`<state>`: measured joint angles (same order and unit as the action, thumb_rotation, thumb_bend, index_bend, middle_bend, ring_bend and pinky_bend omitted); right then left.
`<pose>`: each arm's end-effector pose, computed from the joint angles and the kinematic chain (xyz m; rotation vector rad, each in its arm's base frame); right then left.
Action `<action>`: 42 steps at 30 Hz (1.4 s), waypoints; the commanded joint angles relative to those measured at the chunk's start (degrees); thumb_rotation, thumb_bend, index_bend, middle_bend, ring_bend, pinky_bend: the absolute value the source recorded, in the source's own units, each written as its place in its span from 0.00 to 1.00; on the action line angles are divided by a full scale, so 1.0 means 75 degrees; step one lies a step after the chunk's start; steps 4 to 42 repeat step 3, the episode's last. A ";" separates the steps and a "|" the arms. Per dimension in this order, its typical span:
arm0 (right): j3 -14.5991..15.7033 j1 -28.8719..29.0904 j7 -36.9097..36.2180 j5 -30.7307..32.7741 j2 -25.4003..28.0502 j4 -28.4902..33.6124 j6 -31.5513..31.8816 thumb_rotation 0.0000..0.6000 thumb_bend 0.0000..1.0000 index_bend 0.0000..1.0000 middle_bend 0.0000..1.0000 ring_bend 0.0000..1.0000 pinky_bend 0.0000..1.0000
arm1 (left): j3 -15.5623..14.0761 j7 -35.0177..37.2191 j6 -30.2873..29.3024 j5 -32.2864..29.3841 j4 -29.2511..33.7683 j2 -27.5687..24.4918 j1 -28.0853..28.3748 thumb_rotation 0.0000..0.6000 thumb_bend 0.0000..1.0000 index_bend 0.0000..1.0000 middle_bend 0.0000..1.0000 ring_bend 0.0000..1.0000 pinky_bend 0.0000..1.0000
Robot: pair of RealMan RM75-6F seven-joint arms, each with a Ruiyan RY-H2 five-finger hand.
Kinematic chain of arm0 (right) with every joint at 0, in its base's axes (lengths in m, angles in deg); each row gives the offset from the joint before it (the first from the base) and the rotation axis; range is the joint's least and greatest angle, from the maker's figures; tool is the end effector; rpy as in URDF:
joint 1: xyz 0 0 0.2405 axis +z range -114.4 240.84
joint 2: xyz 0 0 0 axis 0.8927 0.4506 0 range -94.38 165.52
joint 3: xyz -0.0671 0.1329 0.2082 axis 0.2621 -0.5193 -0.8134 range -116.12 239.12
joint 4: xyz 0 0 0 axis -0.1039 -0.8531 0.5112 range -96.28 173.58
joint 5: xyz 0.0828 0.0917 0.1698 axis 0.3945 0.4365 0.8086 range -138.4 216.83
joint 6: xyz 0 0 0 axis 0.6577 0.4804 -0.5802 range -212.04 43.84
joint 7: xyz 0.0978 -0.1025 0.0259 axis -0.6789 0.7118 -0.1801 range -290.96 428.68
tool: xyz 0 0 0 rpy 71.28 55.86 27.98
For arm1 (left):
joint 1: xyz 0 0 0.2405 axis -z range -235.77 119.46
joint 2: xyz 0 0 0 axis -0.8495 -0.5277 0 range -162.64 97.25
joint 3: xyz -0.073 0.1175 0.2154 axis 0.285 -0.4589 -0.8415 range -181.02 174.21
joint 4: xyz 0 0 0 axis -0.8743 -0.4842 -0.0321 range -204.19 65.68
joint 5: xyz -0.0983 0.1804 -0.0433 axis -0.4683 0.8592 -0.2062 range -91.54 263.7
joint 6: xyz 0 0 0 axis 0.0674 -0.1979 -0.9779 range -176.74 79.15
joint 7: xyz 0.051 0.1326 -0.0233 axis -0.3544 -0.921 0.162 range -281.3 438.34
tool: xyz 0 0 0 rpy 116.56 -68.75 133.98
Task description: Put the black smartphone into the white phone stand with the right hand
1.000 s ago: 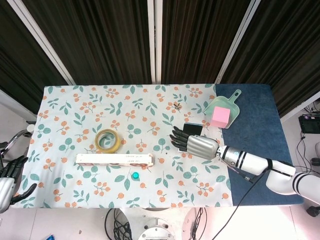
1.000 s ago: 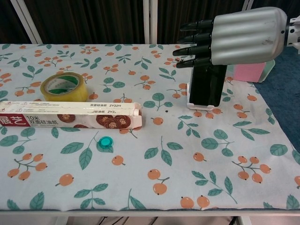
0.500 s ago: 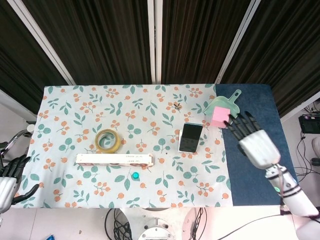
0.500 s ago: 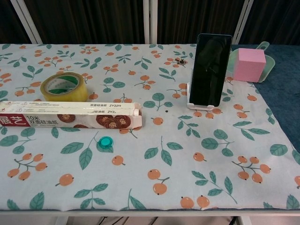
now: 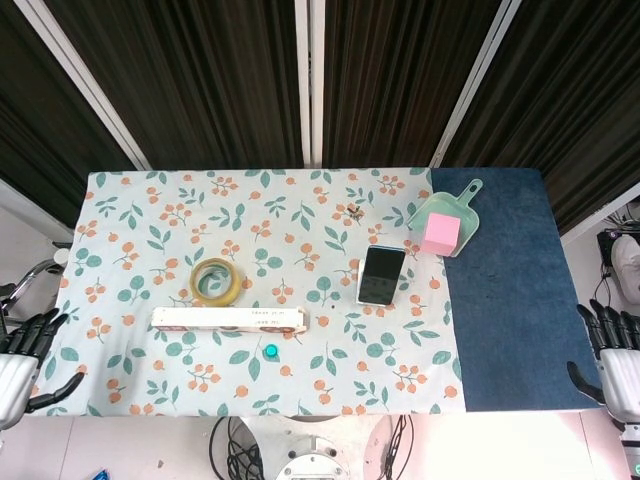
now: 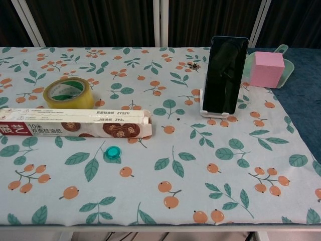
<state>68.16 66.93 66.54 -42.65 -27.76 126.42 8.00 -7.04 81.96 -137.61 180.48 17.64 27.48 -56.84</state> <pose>-0.3439 -0.1404 0.1725 1.3485 -0.9123 0.7803 -0.3298 0.1373 0.1755 -1.5330 -0.8520 -0.8201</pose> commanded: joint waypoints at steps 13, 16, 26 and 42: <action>-0.0221 -0.0235 -0.0277 -0.0074 -0.0375 -0.0597 0.0041 1.00 0.25 0.00 0.00 0.00 0.00 | 0.0120 -0.0160 -0.0208 -0.0066 -0.0103 0.0094 -0.0062 0.00 0.16 0.05 0.04 0.07 0.20; -0.0221 -0.0235 -0.0277 -0.0074 -0.0375 -0.0597 0.0041 1.00 0.25 0.00 0.00 0.00 0.00 | 0.0120 -0.0160 -0.0208 -0.0066 -0.0103 0.0094 -0.0062 0.00 0.16 0.05 0.04 0.07 0.20; -0.0221 -0.0235 -0.0277 -0.0074 -0.0375 -0.0597 0.0041 1.00 0.25 0.00 0.00 0.00 0.00 | 0.0120 -0.0160 -0.0208 -0.0066 -0.0103 0.0094 -0.0062 0.00 0.16 0.05 0.04 0.07 0.20; -0.0221 -0.0235 -0.0277 -0.0074 -0.0375 -0.0597 0.0041 1.00 0.25 0.00 0.00 0.00 0.00 | 0.0120 -0.0160 -0.0208 -0.0066 -0.0103 0.0094 -0.0062 0.00 0.16 0.05 0.04 0.07 0.20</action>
